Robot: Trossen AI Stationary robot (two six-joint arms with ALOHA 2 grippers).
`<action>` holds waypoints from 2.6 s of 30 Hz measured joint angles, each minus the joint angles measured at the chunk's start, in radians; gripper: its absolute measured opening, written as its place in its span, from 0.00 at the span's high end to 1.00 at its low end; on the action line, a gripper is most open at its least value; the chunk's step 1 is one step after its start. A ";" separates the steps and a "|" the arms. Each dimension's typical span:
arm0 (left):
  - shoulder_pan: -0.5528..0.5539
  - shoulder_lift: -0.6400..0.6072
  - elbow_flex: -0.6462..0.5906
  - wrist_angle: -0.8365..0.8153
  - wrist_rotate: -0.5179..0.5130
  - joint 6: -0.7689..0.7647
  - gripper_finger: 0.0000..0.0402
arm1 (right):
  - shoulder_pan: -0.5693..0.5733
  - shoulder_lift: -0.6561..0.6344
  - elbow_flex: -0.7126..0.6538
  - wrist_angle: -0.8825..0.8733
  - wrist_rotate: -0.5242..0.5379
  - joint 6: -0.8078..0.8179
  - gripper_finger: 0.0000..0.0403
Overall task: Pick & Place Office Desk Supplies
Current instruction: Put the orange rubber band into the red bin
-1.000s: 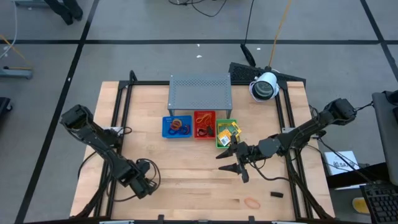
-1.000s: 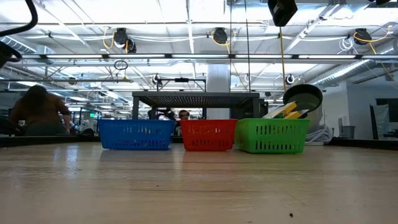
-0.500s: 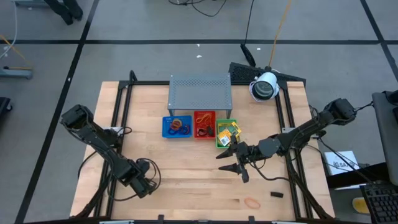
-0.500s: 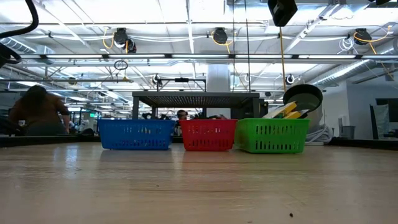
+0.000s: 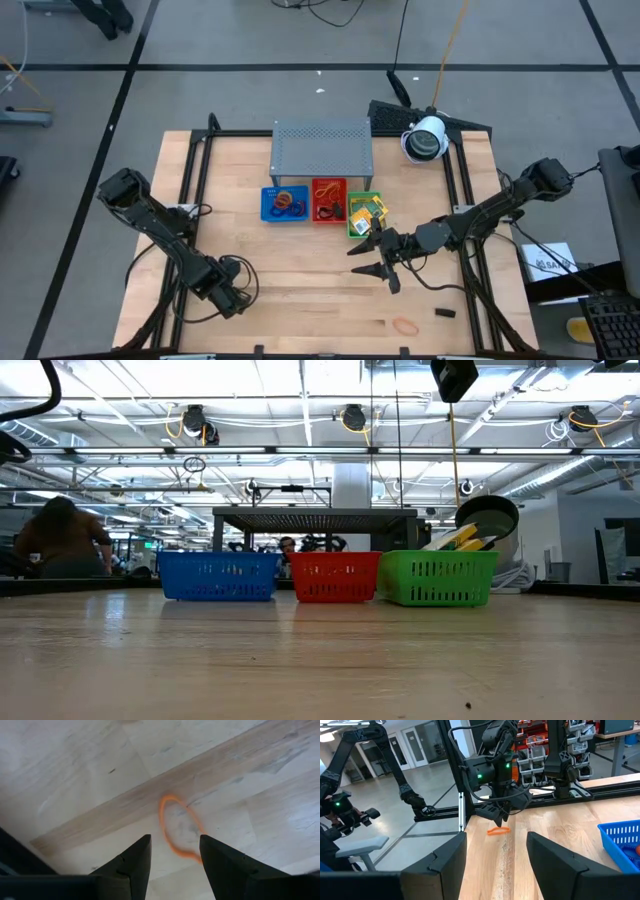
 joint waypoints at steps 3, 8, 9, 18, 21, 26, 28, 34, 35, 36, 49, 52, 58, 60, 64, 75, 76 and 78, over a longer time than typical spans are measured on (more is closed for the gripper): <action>0.000 0.000 0.000 0.001 -0.036 0.006 0.57 | 0.000 0.000 0.000 0.000 0.000 0.000 0.51; 0.000 0.000 0.000 0.023 -0.045 0.014 0.57 | 0.000 0.000 0.000 0.000 0.000 0.000 0.51; 0.000 0.000 0.000 0.023 -0.066 0.018 0.57 | 0.000 0.000 0.000 0.000 0.000 0.000 0.51; 0.001 0.012 -0.009 0.034 -0.051 0.008 0.57 | 0.000 0.000 0.000 0.000 0.000 0.000 0.51; 0.001 0.037 -0.041 0.119 0.023 0.012 0.57 | 0.000 0.000 0.000 -0.001 0.000 0.000 0.51; 0.003 0.074 -0.058 0.147 0.044 0.027 0.57 | 0.000 0.000 0.000 -0.002 0.000 0.000 0.51; 0.003 0.074 -0.059 0.159 0.041 0.025 0.57 | 0.000 0.000 0.000 -0.001 0.000 0.000 0.51; 0.003 0.075 -0.060 0.181 0.051 0.026 0.65 | 0.000 0.000 0.000 0.001 0.000 0.000 0.51; 0.003 0.075 -0.061 0.182 0.058 0.038 0.70 | 0.000 0.000 0.000 0.001 0.000 0.000 0.51; 0.003 0.075 -0.062 0.181 0.064 0.059 0.75 | 0.000 0.000 0.000 0.001 0.000 0.000 0.51; 0.040 -0.011 0.034 0.197 -0.035 0.361 0.98 | 0.000 0.000 0.000 0.002 0.001 0.000 0.51; 0.060 -0.049 0.081 0.193 -0.179 0.503 0.98 | 0.000 0.000 0.000 0.006 0.001 0.000 0.51; 0.151 -0.107 0.155 0.185 -0.494 0.798 0.98 | 0.000 0.000 0.000 0.013 0.001 0.000 0.51; 0.194 -0.115 0.169 0.193 -0.576 0.892 0.98 | 0.000 0.000 0.000 0.013 0.001 0.000 0.51; 0.313 -0.113 0.183 0.260 -0.668 1.094 0.99 | 0.000 0.000 0.000 0.013 0.001 -0.001 0.51; 0.699 -0.103 0.186 0.531 -0.536 1.346 0.97 | -0.001 0.000 0.000 0.002 0.001 -0.009 0.51; 0.724 -0.103 0.186 0.543 -0.496 1.354 0.96 | -0.001 0.000 0.000 -0.006 0.000 -0.009 0.51; 0.761 -0.103 0.186 0.556 -0.422 1.398 0.93 | -0.001 0.000 0.000 -0.011 -0.002 -0.008 0.51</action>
